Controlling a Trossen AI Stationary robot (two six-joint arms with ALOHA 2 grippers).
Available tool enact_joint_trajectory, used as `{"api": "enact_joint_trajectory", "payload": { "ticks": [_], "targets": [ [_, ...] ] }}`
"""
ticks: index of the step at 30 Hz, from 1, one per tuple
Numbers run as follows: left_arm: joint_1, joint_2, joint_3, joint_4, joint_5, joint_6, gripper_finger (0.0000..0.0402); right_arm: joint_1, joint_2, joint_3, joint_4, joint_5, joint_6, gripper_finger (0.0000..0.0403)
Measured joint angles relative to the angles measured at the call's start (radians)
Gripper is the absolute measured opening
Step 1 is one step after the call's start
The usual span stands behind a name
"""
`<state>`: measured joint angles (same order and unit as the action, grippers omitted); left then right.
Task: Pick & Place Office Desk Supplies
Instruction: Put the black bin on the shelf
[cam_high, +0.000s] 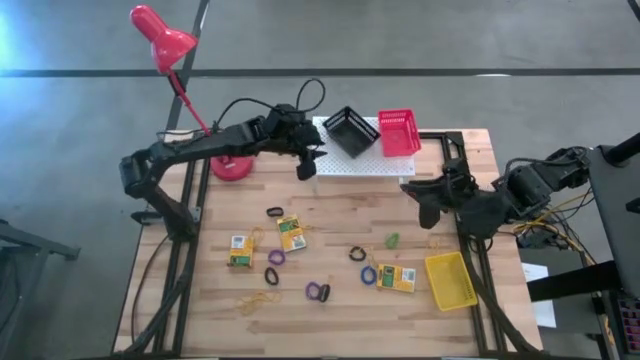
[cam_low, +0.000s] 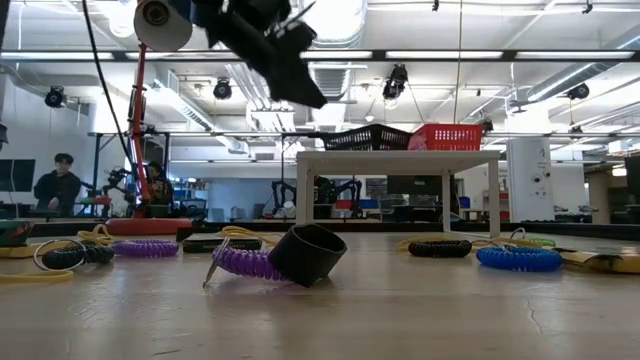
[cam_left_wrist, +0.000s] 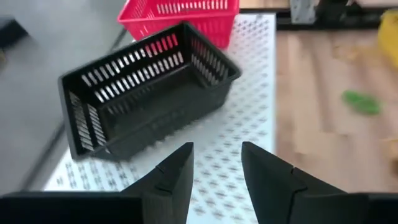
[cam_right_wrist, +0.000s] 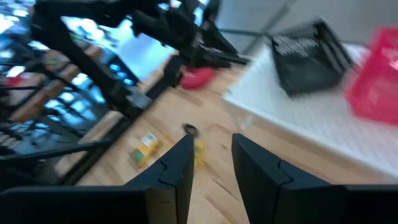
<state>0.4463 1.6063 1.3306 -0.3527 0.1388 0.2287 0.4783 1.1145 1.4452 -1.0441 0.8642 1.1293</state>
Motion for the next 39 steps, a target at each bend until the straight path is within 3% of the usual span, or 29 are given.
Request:
{"api": "enact_joint_trajectory", "payload": {
  "ticks": [4,7,14,22,31,39],
  "targets": [
    [-0.021,-0.078,0.055,-0.170,0.000,-0.159,0.0137,-0.130,0.016,0.000,0.234,-0.099,-0.276,0.0119],
    [-0.039,-0.156,0.056,-0.246,0.000,-0.250,0.0138,-0.269,0.050,0.001,0.315,-0.237,-0.407,0.0132],
    [-0.056,-0.343,-0.032,-0.305,0.001,-0.436,0.0138,-0.602,0.195,0.000,0.336,-0.570,-0.548,0.0168],
    [-0.058,-0.501,-0.193,-0.292,0.000,-0.573,0.0138,-0.847,0.391,0.001,0.364,-0.790,-0.646,0.0173],
    [-0.060,-0.567,-0.308,-0.268,0.000,-0.622,0.0138,-0.895,0.619,0.173,0.320,-0.811,-0.782,0.0159],
    [-0.059,-0.562,-0.318,-0.244,0.000,-0.690,0.0138,-0.906,0.819,0.456,0.005,-0.727,-0.861,0.0145]
  ]
}}
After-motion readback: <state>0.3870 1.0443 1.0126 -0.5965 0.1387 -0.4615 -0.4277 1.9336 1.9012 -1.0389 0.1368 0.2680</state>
